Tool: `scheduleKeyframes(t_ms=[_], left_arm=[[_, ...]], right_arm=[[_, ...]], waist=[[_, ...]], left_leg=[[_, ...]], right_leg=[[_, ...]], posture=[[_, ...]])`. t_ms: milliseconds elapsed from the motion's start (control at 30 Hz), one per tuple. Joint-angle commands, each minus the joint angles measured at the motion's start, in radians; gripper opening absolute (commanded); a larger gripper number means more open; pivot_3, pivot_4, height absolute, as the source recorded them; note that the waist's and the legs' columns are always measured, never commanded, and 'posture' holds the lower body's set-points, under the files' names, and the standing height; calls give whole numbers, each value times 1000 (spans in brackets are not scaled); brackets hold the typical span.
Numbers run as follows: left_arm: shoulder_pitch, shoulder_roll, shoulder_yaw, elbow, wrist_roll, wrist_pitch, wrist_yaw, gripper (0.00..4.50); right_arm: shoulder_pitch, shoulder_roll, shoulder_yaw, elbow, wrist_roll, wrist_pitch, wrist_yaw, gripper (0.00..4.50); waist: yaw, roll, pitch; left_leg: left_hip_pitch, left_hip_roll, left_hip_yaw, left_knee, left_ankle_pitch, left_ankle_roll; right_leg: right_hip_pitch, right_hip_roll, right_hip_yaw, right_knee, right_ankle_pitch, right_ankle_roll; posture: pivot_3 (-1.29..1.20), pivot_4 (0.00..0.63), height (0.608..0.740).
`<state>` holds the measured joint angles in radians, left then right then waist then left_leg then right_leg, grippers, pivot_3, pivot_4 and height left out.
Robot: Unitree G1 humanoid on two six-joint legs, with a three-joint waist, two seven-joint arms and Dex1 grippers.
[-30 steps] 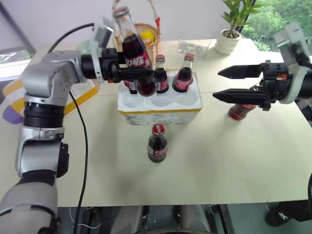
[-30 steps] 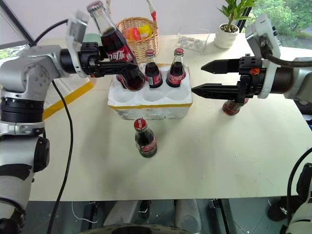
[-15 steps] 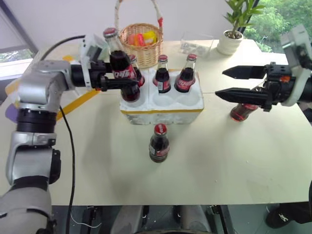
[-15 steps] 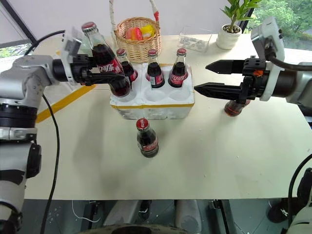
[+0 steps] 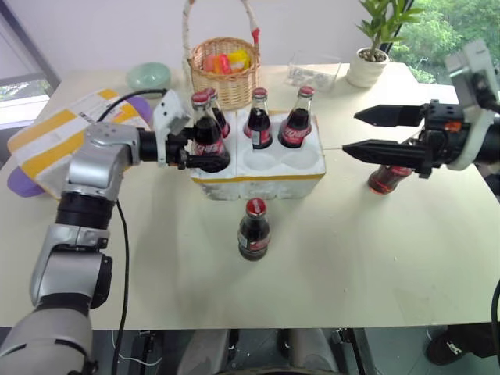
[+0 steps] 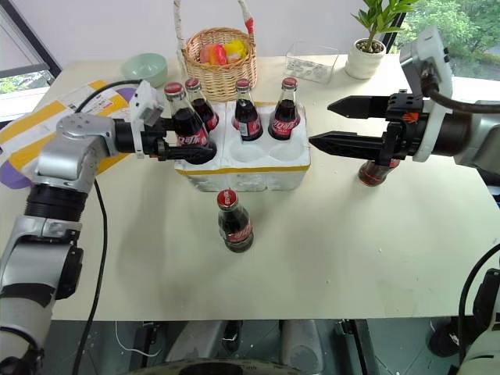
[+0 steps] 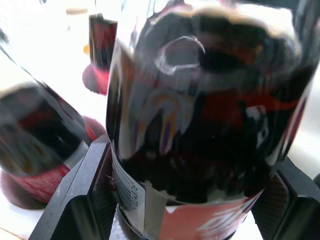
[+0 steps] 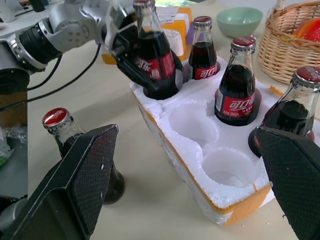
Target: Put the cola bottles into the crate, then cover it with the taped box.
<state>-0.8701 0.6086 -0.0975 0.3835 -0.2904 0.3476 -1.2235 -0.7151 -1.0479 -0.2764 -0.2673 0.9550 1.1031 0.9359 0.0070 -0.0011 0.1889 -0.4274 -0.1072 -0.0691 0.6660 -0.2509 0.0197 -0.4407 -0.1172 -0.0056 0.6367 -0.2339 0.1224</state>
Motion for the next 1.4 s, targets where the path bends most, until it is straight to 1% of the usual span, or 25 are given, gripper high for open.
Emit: scheduleKeyframes(t_ms=[33, 100, 133, 167, 333, 433, 567, 633, 733, 833, 967, 1133, 1267, 1333, 1400], left_arm=[[7, 5, 24, -19, 6, -6, 24, 2827], [19, 4, 31, -27, -4, 11, 26, 3852], [26, 4, 37, -34, -7, 20, 41, 4210], [32, 5, 42, -42, -8, 23, 51, 4408], [48, 36, 90, -94, -51, 82, 53, 4408], [54, 90, 154, -178, -133, 183, 27, 4408], [64, 204, 276, -307, -300, 367, -14, 4408], [86, 286, 320, -362, -378, 442, -77, 4408], [167, 411, 339, -474, -447, 469, -202, 4408], [284, 475, 318, -571, -425, 409, -257, 4408], [406, 474, 282, -652, -367, 302, -253, 4408], [448, 438, 250, -677, -345, 252, -211, 4408], [452, 419, 226, -680, -345, 240, -196, 4408], [456, 415, 219, -675, -344, 235, -197, 4408], [463, 414, 212, -670, -338, 224, -199, 4408]], right_arm=[[-15, -3, -14, -15, 5, -22, -4, 4500], [-15, -2, -15, -15, 4, -24, -6, 4500], [-15, 0, -14, -14, 3, -26, -7, 4500], [-14, 1, -14, -13, 3, -28, -8, 4500], [-16, 1, -2, -1, -11, -42, -1, 4500], [-16, -12, 8, 14, -26, -58, 17, 4500], [-3, -35, 16, 25, -63, -100, 58, 4500], [39, -49, 37, 8, -123, -179, 97, 4500], [109, -61, 65, -15, -190, -281, 155, 4500], [153, -65, 74, -48, -189, -316, 213, 4500], [189, -59, 62, -107, -141, -293, 239, 4500], [311, -42, 63, -209, -138, -292, 214, 4500], [429, 60, 85, -290, -118, -277, 100, 4500], [473, 121, 119, -279, -164, -312, 58, 4500], [512, 169, 153, -269, -207, -360, 47, 4500]], waist=[[0, 0, 0], [-1, 0, 0], [-1, 0, 0], [0, 0, 0], [3, 0, 0], [2, 0, 0], [-1, 0, 0], [-2, 0, 0], [-9, 0, -1], [-8, 1, -1], [-7, 1, -1], [6, 0, -1], [6, -1, -2], [5, -2, -3], [5, -1, -3]], left_leg=[[0, 0, 0, 0, 0, 0], [0, 0, 0, 0, 0, 0], [0, 0, 0, 0, 0, 0], [0, 0, 0, 0, 0, 0], [0, 0, 0, 1, 0, 0], [0, 0, 0, 1, 0, 0], [0, 0, 0, 0, 0, 0], [0, 0, 0, 0, 0, 0], [1, 0, 0, 0, 0, 0], [2, 0, 1, 0, 0, 0], [2, 1, 1, 0, -2, 3], [2, 1, 1, 0, -3, 4], [2, 1, 1, 0, -3, 5], [2, 1, 1, 0, -3, 5], [3, 1, 1, 0, -3, 5]], right_leg=[[0, 0, 0, 0, 0, 0], [0, 0, 0, 0, 0, 0], [0, 0, 0, 0, 0, 0], [0, 0, 0, 0, 0, 0], [0, 0, 0, 1, 0, 0], [0, 0, 0, 1, 0, 0], [-1, 0, 0, 2, 0, 0], [0, 0, 0, 2, 0, 0], [0, 0, 0, 1, 0, 0], [1, -1, 0, 1, 0, 0], [1, 0, 1, 1, 0, 0], [1, -1, 1, 1, 0, 0], [3, -1, 1, 0, 0, 0], [2, -1, 1, 0, 0, -1], [3, 0, 1, 0, 0, -1]], posture=[[0, 150, 739], [0, 150, 739], [0, 150, 739], [0, 150, 739], [0, 150, 739], [0, 150, 739], [0, 150, 739], [0, 150, 739], [0, 150, 739], [0, 150, 739], [0, 150, 739], [0, 150, 739], [0, 150, 739], [0, 150, 739], [0, 150, 739]])
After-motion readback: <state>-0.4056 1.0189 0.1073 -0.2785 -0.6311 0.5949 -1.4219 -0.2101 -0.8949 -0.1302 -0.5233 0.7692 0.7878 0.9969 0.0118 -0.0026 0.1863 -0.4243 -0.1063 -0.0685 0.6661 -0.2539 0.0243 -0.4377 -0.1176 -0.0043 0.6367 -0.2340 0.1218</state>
